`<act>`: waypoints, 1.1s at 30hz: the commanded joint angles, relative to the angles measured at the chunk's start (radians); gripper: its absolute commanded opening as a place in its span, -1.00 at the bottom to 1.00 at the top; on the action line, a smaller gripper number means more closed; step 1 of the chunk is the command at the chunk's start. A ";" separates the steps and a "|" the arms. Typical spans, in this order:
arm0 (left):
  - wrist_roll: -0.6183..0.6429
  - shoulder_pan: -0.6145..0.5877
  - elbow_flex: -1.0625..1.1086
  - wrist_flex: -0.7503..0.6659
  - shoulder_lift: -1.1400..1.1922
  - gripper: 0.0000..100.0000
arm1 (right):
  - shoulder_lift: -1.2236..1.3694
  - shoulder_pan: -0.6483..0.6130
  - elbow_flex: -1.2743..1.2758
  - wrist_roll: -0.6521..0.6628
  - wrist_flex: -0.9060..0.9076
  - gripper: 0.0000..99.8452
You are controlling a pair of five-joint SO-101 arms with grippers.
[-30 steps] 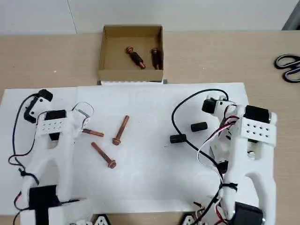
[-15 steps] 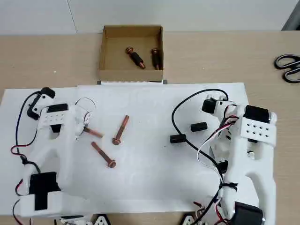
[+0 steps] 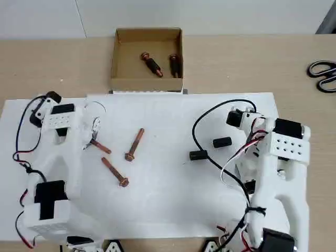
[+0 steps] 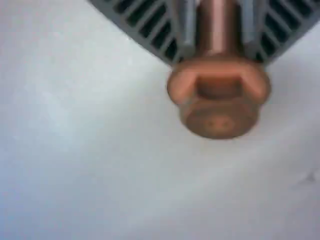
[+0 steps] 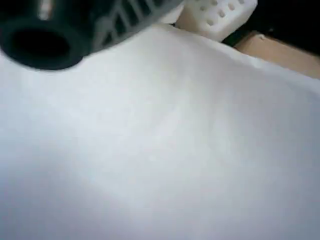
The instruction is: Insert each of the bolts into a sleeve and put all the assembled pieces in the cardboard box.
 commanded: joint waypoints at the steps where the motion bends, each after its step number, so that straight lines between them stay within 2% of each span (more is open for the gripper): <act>1: -0.008 0.011 -0.125 0.058 -0.120 -0.99 | -0.110 -0.005 -0.034 0.012 0.018 -0.99; 6: -0.103 0.095 -0.219 0.175 -0.253 -0.99 | -0.295 -0.079 -0.038 0.012 0.048 -0.99; 12: -0.233 0.199 -0.288 0.288 -0.427 -0.99 | -0.518 -0.090 -0.038 0.012 0.051 -0.99; 20: -0.358 0.259 -0.289 0.288 -0.623 -0.99 | -0.682 -0.090 -0.008 0.000 0.013 -1.00; 26: -0.454 0.341 -0.289 0.281 -0.715 -0.99 | -0.898 -0.097 0.164 -0.069 -0.274 -1.00; 28: -0.468 0.365 -0.285 0.262 -0.744 -0.99 | -0.998 -0.140 0.245 -0.091 -0.328 -1.00; 33: -0.526 0.437 -0.185 0.206 -0.832 -0.99 | -1.314 -0.286 0.400 -0.201 -0.317 -1.00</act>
